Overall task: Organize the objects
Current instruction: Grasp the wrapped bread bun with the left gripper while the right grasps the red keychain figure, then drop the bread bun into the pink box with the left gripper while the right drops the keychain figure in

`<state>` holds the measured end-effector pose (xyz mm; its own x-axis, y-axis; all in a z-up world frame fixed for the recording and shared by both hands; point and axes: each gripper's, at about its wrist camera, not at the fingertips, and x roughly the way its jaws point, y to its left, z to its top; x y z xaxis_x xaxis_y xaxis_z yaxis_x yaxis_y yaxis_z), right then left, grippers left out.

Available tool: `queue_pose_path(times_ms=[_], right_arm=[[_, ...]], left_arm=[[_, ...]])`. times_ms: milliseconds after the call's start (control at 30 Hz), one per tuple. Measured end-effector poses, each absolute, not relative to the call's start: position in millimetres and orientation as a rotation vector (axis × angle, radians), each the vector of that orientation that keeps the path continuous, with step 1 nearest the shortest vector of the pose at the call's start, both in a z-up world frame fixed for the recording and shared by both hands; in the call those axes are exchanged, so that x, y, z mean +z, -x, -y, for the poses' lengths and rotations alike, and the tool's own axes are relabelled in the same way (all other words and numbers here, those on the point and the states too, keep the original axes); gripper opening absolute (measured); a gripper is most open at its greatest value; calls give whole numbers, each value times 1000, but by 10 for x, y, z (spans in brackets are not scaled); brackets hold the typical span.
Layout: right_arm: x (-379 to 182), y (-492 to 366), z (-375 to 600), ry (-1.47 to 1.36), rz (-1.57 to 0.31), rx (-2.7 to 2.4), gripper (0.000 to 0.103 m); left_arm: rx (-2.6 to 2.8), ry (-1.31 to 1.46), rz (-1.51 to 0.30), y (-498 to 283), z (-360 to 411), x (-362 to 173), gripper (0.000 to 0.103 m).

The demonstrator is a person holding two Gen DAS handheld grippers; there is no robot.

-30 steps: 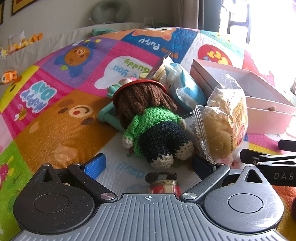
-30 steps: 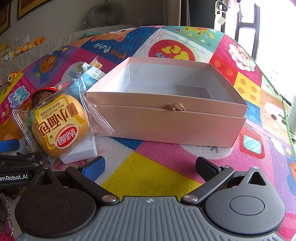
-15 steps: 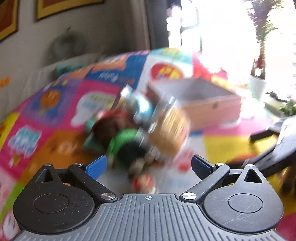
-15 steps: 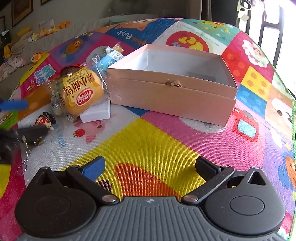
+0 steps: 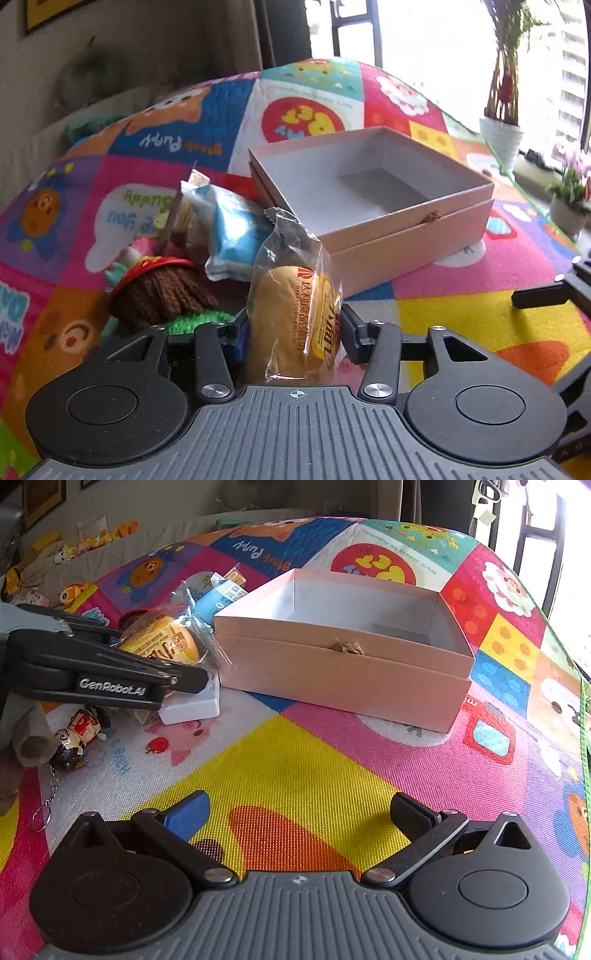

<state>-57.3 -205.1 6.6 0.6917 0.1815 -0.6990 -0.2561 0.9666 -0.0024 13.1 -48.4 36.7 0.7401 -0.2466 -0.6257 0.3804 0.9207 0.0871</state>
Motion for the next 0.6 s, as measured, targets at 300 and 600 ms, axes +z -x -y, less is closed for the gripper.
queue_pose_path(times_ms=[300, 600], right_arm=[[282, 666, 1901, -5, -716, 372, 103], [348, 581, 790, 64, -740, 666, 78]], left_arm=[[-147, 92, -492, 517, -849, 904, 44], [18, 218, -476, 920, -1614, 860, 43]])
